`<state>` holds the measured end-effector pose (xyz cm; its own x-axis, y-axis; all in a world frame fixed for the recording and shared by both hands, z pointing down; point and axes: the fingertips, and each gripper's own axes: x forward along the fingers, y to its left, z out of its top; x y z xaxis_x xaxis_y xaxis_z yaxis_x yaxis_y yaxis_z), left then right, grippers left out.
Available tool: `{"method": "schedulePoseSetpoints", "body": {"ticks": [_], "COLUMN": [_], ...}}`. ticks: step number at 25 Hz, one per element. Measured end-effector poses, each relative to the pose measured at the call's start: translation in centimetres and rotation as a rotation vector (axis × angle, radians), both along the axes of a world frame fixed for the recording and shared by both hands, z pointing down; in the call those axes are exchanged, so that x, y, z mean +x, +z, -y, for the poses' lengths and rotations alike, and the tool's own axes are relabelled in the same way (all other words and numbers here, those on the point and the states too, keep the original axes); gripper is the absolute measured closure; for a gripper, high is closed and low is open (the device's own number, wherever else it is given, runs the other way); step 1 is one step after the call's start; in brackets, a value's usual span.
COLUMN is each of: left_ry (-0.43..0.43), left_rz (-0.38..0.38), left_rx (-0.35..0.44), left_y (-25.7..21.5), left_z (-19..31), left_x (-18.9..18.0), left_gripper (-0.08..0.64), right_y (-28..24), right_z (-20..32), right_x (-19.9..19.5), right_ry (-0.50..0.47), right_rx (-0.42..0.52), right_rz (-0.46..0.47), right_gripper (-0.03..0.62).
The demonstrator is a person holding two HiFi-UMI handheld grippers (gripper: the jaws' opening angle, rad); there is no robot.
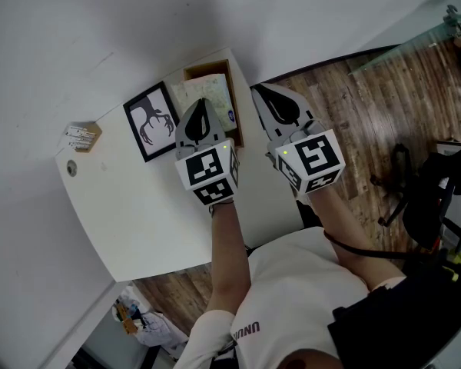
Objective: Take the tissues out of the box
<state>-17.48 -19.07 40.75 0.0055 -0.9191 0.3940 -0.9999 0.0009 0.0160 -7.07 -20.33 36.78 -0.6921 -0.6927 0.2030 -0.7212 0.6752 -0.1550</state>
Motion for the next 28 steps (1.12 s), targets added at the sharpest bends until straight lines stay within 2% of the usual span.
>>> {"method": "schedulePoseSetpoints", "body": {"ticks": [28], "left_ry": [-0.003], "left_rz": [0.014], "left_rx": [0.082], "left_y": [-4.0], "left_z": [-2.3], "left_x": [0.2], "left_gripper": [0.549], "right_y": [-2.0], "right_z": [-2.3], "right_x": [-0.1], "right_ry": [-0.015], "right_rx": [0.045], "right_rz": [0.019], "right_gripper": [0.572]}}
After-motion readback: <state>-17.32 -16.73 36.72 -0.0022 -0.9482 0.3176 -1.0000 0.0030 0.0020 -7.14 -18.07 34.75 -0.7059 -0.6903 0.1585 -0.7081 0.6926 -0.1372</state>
